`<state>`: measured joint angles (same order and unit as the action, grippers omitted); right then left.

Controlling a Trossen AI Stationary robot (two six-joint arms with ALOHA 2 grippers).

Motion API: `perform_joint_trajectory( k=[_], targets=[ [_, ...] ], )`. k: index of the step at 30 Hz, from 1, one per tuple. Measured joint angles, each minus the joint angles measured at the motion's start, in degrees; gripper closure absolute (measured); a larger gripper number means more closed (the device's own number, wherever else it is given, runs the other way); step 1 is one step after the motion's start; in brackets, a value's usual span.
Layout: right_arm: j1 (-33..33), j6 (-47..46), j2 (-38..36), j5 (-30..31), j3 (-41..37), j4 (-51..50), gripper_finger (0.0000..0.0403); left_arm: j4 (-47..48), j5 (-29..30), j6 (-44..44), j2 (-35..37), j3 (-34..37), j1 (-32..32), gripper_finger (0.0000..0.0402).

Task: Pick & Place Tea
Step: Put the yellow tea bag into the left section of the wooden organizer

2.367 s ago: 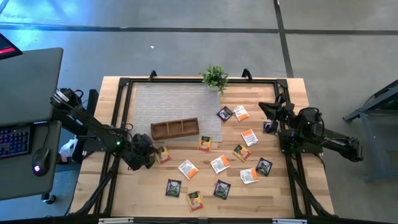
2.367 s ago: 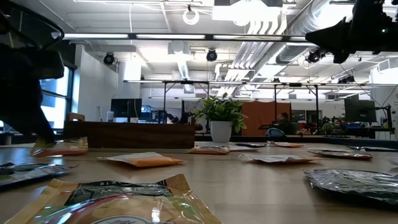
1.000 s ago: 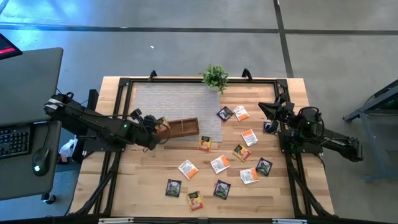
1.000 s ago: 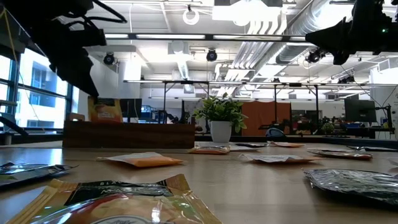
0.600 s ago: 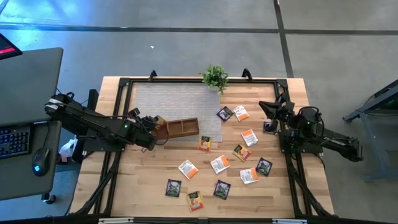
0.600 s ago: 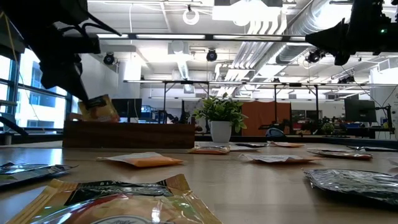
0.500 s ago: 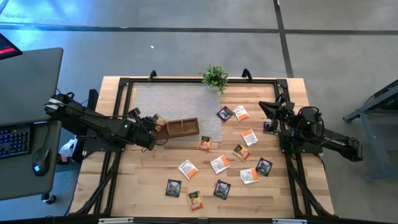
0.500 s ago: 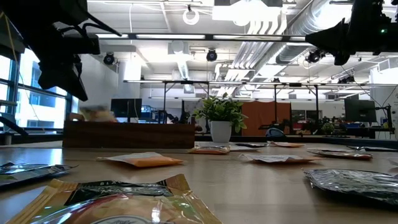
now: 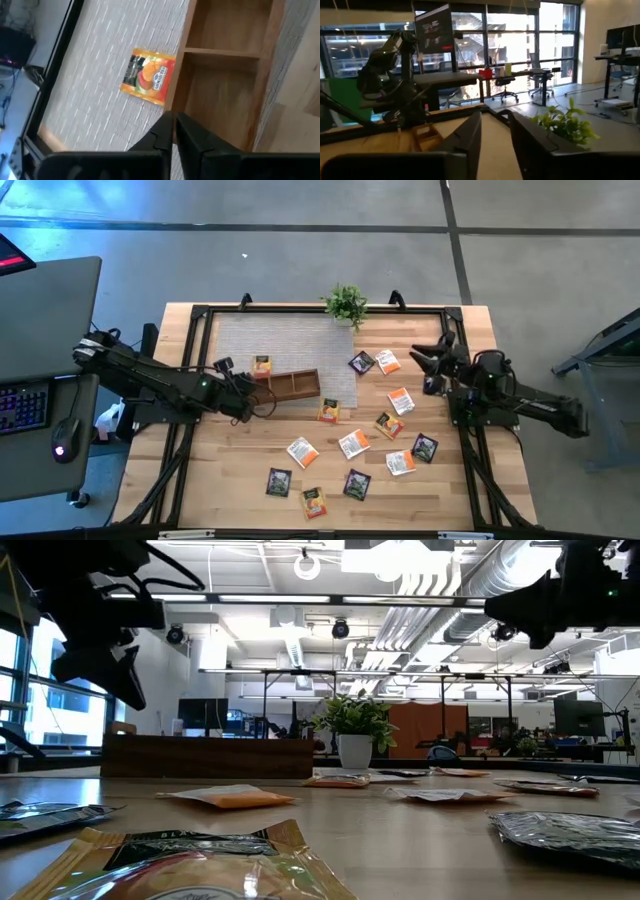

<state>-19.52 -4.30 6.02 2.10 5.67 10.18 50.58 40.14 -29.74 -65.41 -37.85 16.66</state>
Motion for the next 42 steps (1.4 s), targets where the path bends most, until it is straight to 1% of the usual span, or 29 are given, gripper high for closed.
perform_joint_trajectory(
  k=[3,5,7,9,11,14,16,19,20,22,24,27,31,37,39,42],
  targets=[
    [0.0,-2.3,5.5,-2.5,0.0,4.4,0.0264,-0.9,-0.1,-1.2,0.0,0.0,-2.1,0.034],
    [0.0,-3.3,10.4,-5.3,0.0,9.4,0.0248,-3.1,-2.3,-4.1,0.0,0.0,-4.6,0.0315],
    [0.1,-3.7,16.4,-8.2,0.0,15.3,0.0238,-5.7,-4.0,-6.7,0.0,0.0,-7.6,0.0295],
    [0.2,-4.5,22.6,-10.0,0.0,21.1,0.0236,-7.9,-5.5,-6.7,0.0,0.0,-10.7,0.0282],
    [1.1,-4.7,29.1,-10.0,0.6,25.0,0.0236,-9.8,-6.9,-5.2,0.0,0.0,-14.1,0.0276],
    [2.7,-4.7,38.2,-8.1,2.9,26.0,0.0236,-12.2,-10.1,-5.6,0.0,0.0,-20.4,0.0275],
    [3.7,-4.7,43.8,-6.6,5.2,26.1,0.0236,-14.1,-14.7,-6.6,0.0,0.0,-25.4,0.0275],
    [4.8,-4.7,51.4,-6.0,8.5,26.1,0.0236,-15.6,-24.9,-6.8,-0.1,0.0,-33.1,0.0275],
    [5.2,-4.7,53.8,-5.9,9.5,26.1,0.0236,-15.9,-27.5,-7.1,-0.6,0.0,-35.4,0.0275],
    [5.8,-4.7,57.9,-5.9,11.6,26.1,0.0236,-16.8,-31.2,-7.6,-2.6,0.0,-38.7,0.0275],
    [6.3,-4.7,61.9,-5.9,13.5,26.2,0.0236,-17.3,-32.4,-7.6,-5.2,0.0,-41.1,0.0275],
    [6.6,-3.9,67.0,-5.9,16.0,26.1,0.0236,-18.1,-34.1,-7.6,-9.2,0.0,-43.5,0.0275],
    [6.6,-3.6,72.2,-6.0,18.8,26.1,0.0236,-19.4,-36.7,-8.3,-15.6,0.0,-44.0,0.0275],
    [6.6,-3.2,76.6,-8.5,21.0,26.0,0.0236,-21.0,-37.7,-7.4,-19.9,-0.3,-44.0,0.0277],
    [6.6,-3.2,77.0,-8.7,21.0,26.1,0.0236,-20.8,-37.4,-7.2,-20.2,-0.3,-44.0,0.029],
    [6.6,-3.2,77.0,-8.7,21.0,26.3,0.0236,-20.9,-36.0,-7.6,-20.3,-0.3,-43.9,0.034]
  ],
)
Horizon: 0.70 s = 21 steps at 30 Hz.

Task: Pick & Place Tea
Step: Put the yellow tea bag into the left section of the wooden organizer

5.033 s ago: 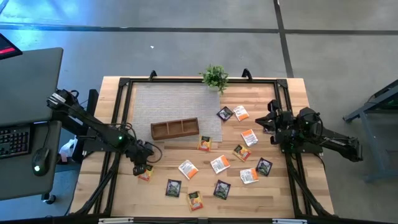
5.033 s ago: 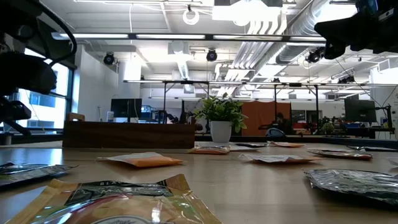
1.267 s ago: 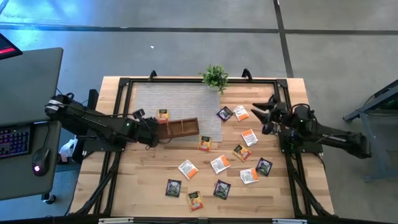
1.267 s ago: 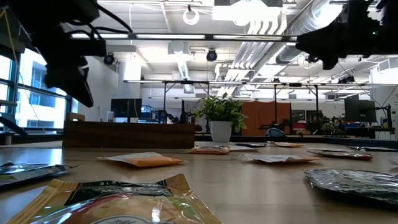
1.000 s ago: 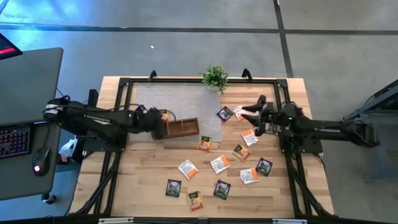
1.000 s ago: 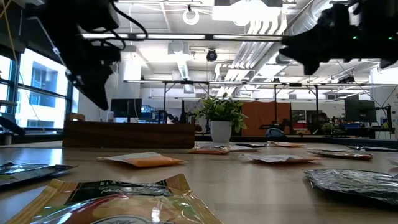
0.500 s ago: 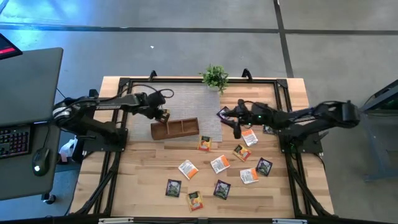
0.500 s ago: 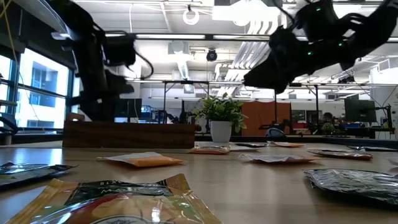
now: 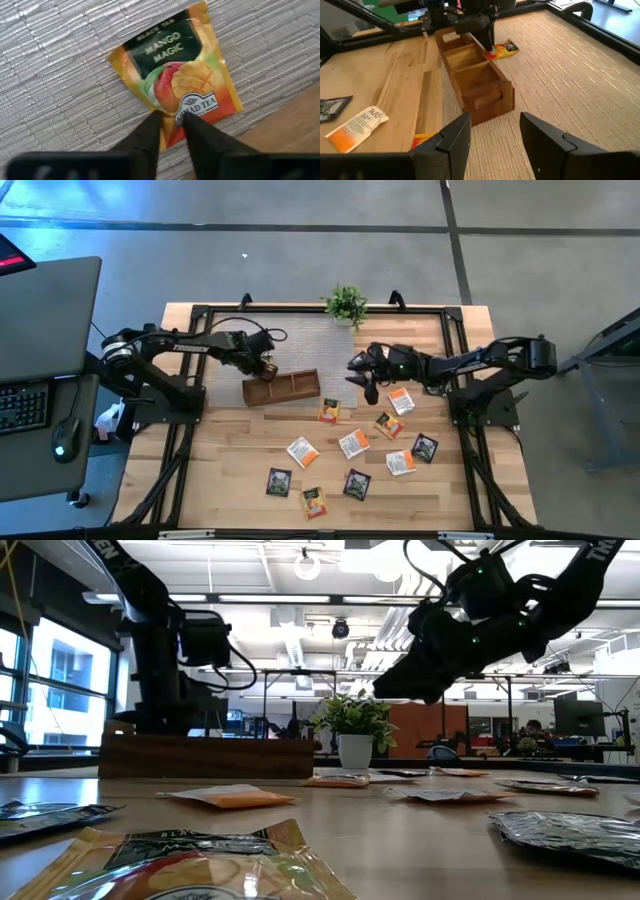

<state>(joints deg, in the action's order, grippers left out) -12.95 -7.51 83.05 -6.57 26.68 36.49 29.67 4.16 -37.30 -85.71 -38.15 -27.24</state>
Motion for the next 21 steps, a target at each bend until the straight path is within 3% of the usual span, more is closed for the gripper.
perform_joint_trajectory(
  k=[3,7,16,21],
  targets=[
    [0.0,0.0,0.0,0.0,0.0,1.0,0.0236,-0.3,-0.4,1.1,0.8,0.2,-0.1,0.0389],
    [0.0,0.0,0.0,0.0,0.0,1.5,0.0236,-0.3,0.2,2.9,2.0,-0.5,0.0,0.0386],
    [0.0,-1.3,0.0,0.0,0.0,2.3,0.0236,4.1,8.0,6.8,6.3,-5.8,-0.1,0.04],
    [0.0,-1.4,0.0,-0.1,0.0,2.4,0.0236,9.3,6.2,7.1,8.4,-8.7,0.3,0.04]
  ],
)
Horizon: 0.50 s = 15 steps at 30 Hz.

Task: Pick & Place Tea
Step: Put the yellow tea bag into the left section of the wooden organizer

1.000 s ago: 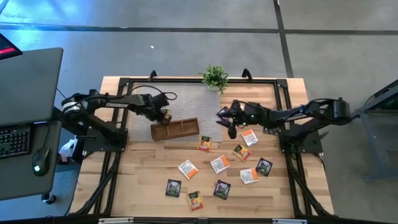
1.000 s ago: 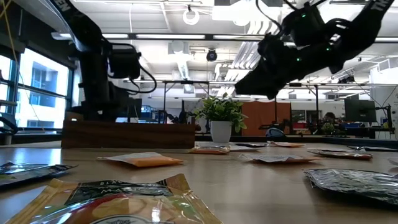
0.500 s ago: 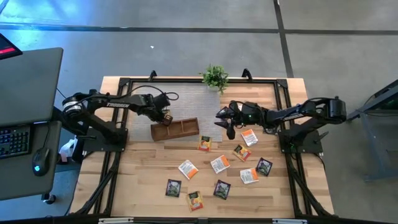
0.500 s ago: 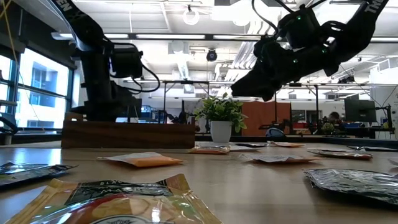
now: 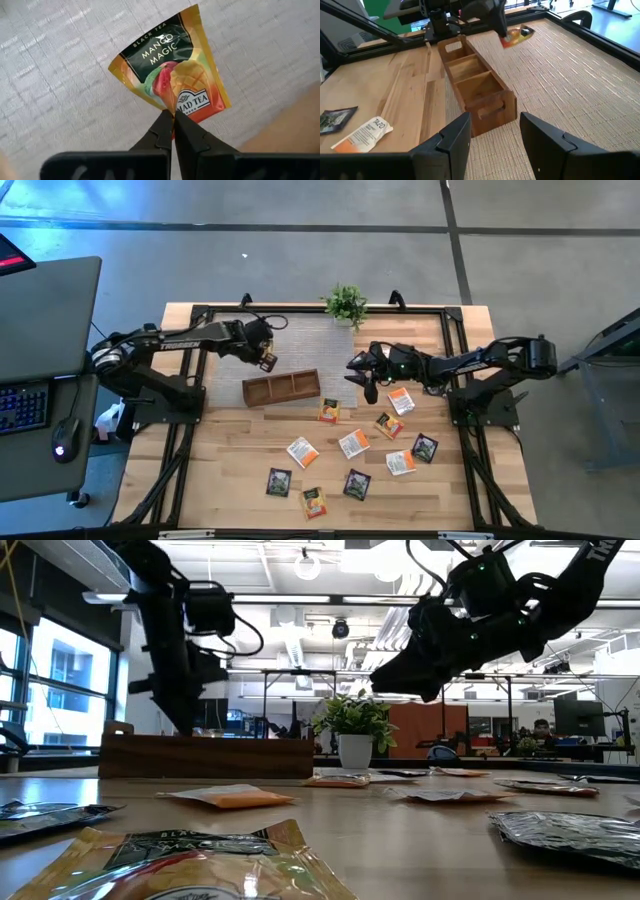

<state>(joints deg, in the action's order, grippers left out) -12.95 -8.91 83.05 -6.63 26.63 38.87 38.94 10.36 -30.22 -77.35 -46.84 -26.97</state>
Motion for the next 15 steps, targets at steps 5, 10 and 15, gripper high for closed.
perform_joint_trajectory(
  k=[5,10,15],
  targets=[
    [0.0,0.2,0.0,0.0,0.0,0.0,0.0236,5.8,1.8,-5.1,4.3,-1.6,6.2,0.0401],
    [0.0,0.1,0.0,0.0,0.0,0.0,0.0236,12.6,11.7,-21.5,7.7,-1.7,19.8,0.0401],
    [0.0,0.1,0.0,0.0,0.0,0.0,0.0236,15.9,19.6,-39.8,6.2,-0.8,33.5,0.0401]
  ],
)
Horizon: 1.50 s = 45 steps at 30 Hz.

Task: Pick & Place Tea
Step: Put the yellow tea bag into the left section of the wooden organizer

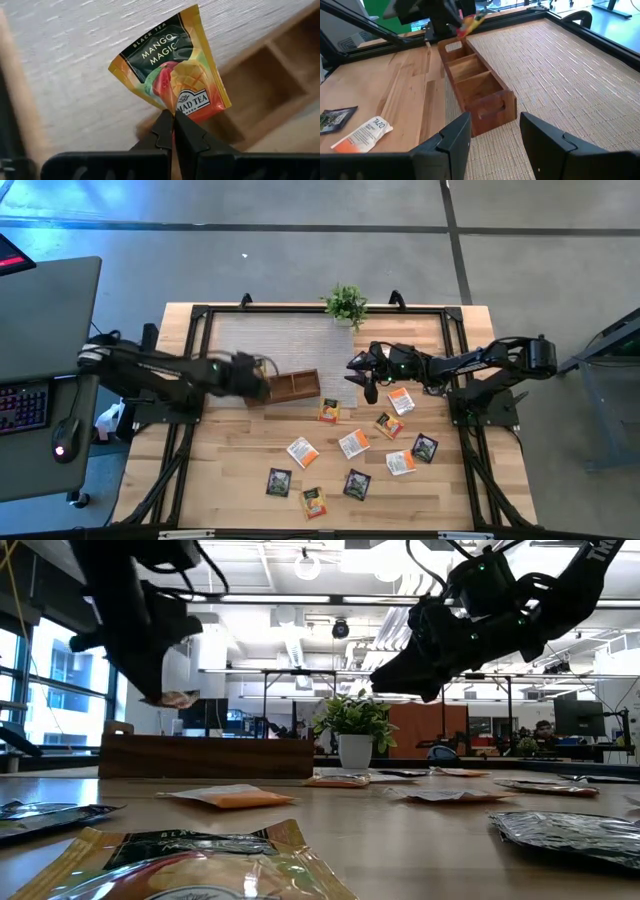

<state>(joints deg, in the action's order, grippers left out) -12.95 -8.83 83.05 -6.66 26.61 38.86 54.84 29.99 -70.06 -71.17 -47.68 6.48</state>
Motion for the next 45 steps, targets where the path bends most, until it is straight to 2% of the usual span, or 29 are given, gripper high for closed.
perform_joint_trajectory(
  k=[5,10,14,25,28,37,42,45],
  targets=[
    [0.0,-0.2,0.0,0.0,0.0,0.0,0.0236,-0.5,4.9,-11.5,-7.2,0.9,7.0,0.0401],
    [0.0,-0.2,0.0,0.0,0.0,0.0,0.0236,0.5,5.5,-16.3,-14.7,0.9,7.8,0.0401],
    [0.0,-0.3,0.0,0.0,0.0,0.0,0.0236,1.2,5.8,-17.2,-17.2,0.7,7.8,0.0401],
    [0.0,-0.2,0.0,-0.2,0.0,0.2,0.0236,0.5,4.4,-15.4,-18.4,-0.8,7.8,0.0399],
    [0.0,-0.2,0.0,-0.4,0.0,0.2,0.0236,0.4,3.3,-15.3,-18.4,-0.8,7.8,0.0384],
    [0.0,-0.2,0.0,-0.4,0.0,0.1,0.0236,0.5,2.5,-16.1,-18.4,-0.9,7.8,0.0306],
    [0.7,-0.9,0.0,-0.1,0.0,-2.2,0.0236,3.3,2.1,-17.6,-18.4,-3.5,7.8,0.0304],
    [1.1,1.6,0.0,3.2,0.0,-4.1,0.0236,8.8,2.3,-16.7,-18.4,-7.8,7.8,0.031]
  ],
)
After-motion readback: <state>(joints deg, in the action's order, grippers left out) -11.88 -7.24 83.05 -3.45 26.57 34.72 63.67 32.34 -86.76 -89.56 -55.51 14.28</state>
